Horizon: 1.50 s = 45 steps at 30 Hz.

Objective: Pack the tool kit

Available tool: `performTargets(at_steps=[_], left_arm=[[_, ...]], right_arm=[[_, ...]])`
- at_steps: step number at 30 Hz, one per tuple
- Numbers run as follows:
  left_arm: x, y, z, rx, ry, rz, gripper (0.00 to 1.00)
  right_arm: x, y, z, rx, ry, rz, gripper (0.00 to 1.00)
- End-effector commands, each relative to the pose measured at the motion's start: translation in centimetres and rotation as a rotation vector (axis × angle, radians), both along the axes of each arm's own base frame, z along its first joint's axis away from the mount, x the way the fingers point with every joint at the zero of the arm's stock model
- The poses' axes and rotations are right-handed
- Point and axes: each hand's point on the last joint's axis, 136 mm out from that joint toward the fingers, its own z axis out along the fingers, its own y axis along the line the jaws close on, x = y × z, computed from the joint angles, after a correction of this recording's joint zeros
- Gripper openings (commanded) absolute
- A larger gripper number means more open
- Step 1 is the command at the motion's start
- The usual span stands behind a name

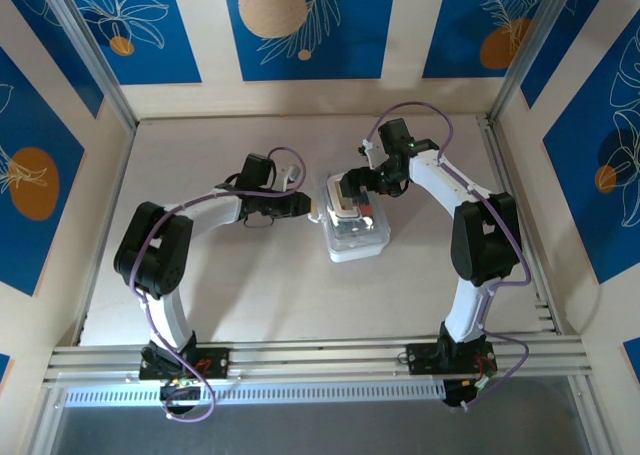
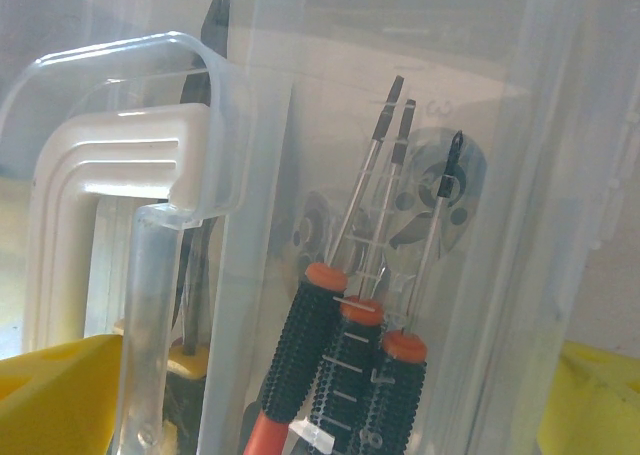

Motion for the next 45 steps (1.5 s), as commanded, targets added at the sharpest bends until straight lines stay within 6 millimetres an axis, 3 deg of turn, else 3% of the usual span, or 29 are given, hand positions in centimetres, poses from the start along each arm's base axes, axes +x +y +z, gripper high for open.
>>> performTargets(at_steps=[1,23,30,36,45], left_arm=[[1.1,-2.3,5.2,-0.113,-0.148,-0.071,0.28],[0.6,-3.3,4.7,-0.139,-0.129,-0.089,0.3],[0.5,-1.0,3.9,-0.081,-0.118,-0.036,0.34],[-0.3,3.0,1.0,-0.031,-0.066,0.05,0.43],[-0.9,3.0,-1.9,-0.048,-0.012,0.055,0.46]], right_arm=[[-3.6,1.9,-2.2,0.062,0.162,0.063,0.99],[-3.7,2.0,-2.2,0.062,0.169,0.073,0.99],[-3.7,2.0,-2.2,0.061,0.17,0.073,0.99],[-3.7,2.0,-2.2,0.061,0.168,0.076,0.98],[-3.8,2.2,-2.2,0.06,0.173,0.08,0.99]])
